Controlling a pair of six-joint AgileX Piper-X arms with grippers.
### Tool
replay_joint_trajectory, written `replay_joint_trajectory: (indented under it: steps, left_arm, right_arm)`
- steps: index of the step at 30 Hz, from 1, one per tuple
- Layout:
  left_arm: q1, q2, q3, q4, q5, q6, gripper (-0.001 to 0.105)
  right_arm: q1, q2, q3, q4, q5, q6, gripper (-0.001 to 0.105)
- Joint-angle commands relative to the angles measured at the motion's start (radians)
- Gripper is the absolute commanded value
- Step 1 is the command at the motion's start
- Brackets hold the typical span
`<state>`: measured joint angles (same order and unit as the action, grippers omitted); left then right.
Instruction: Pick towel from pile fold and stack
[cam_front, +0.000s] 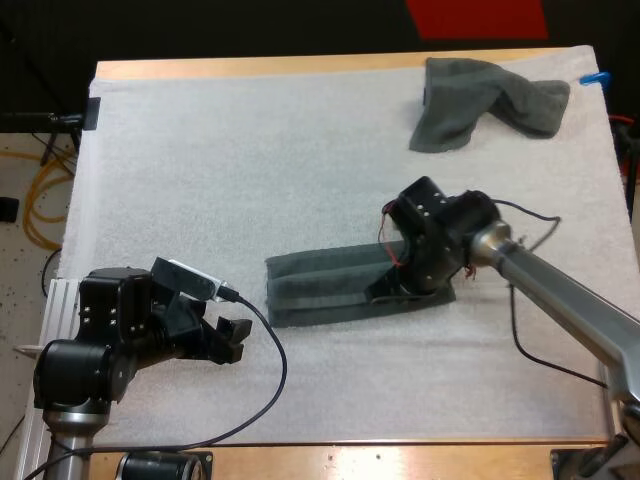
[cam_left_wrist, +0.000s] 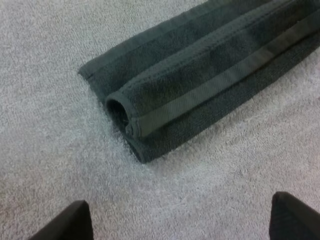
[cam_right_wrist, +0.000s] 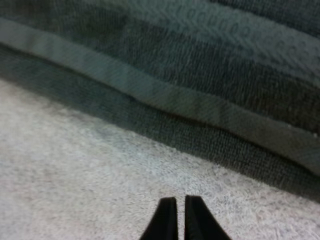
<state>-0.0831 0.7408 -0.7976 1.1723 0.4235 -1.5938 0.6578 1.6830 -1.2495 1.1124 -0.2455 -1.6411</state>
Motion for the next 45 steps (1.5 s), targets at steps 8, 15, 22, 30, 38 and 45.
replay_joint_trajectory:
  steps: [8, 15, 22, 30, 38, 45]
  left_arm:
    - [-0.004, -0.006, -0.008, 0.005, -0.01, 0.005, 0.07]
    - [-0.004, -0.006, -0.008, 0.003, -0.009, 0.005, 0.07]
    - [-0.004, -0.006, -0.008, 0.003, -0.001, 0.005, 0.07]
    - [-0.004, -0.006, -0.008, 0.003, -0.001, 0.005, 0.07]
    - [-0.004, -0.006, -0.008, 0.003, -0.001, 0.005, 0.07]
    - [-0.004, -0.006, -0.008, 0.003, -0.001, 0.005, 0.07]
  right_arm:
    - [0.008, 0.115, -0.028, 0.018, -0.061, -0.025, 0.0]
    - [0.034, 0.165, -0.028, -0.059, -0.072, -0.037, 0.0]
    - [0.034, 0.199, -0.028, -0.117, -0.069, -0.014, 0.0]
    - [0.034, 0.237, -0.028, -0.13, -0.063, -0.009, 0.0]
    - [0.034, 0.237, -0.03, -0.257, 0.116, -0.008, 0.0]
    - [0.032, 0.23, -0.108, -0.382, 0.179, 0.051, 0.0]
